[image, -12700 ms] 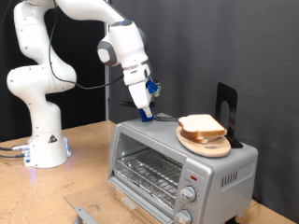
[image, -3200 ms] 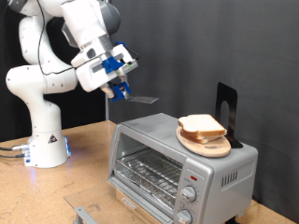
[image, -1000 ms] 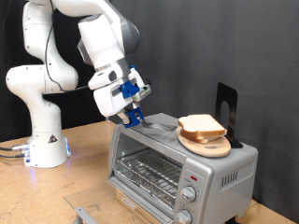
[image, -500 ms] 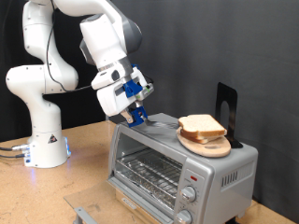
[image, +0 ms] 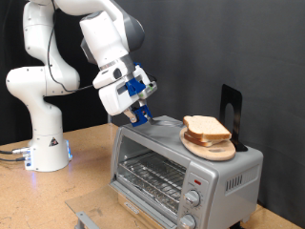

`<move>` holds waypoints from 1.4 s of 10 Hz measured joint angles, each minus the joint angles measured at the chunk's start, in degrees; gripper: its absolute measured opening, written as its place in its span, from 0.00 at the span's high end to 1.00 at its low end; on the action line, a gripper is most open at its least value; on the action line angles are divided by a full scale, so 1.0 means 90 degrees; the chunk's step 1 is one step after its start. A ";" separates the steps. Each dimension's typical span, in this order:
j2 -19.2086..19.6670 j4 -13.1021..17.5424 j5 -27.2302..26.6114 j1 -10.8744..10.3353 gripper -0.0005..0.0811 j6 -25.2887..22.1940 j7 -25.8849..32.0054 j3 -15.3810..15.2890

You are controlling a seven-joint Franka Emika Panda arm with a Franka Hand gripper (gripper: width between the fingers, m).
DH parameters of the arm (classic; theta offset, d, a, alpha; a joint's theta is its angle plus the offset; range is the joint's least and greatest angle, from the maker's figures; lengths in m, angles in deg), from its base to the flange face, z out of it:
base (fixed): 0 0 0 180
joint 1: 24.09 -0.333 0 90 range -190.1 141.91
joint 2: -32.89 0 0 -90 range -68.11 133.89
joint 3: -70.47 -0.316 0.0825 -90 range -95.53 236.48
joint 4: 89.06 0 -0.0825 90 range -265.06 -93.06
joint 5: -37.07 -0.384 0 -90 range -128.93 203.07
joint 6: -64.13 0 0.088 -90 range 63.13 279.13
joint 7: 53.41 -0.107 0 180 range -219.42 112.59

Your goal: Make a piece of toast with the oven

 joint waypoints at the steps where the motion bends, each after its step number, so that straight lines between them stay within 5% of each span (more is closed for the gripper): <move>1: 0.0003 0.0005 0.0069 0.0005 0.39 -0.0013 -0.0026 -0.0032; 7: 0.0219 0.0353 0.0413 0.0016 0.39 -0.0025 -0.0797 -0.0430; 14: 0.0650 0.0731 0.1568 0.0223 0.39 -0.0138 -0.1888 -0.0735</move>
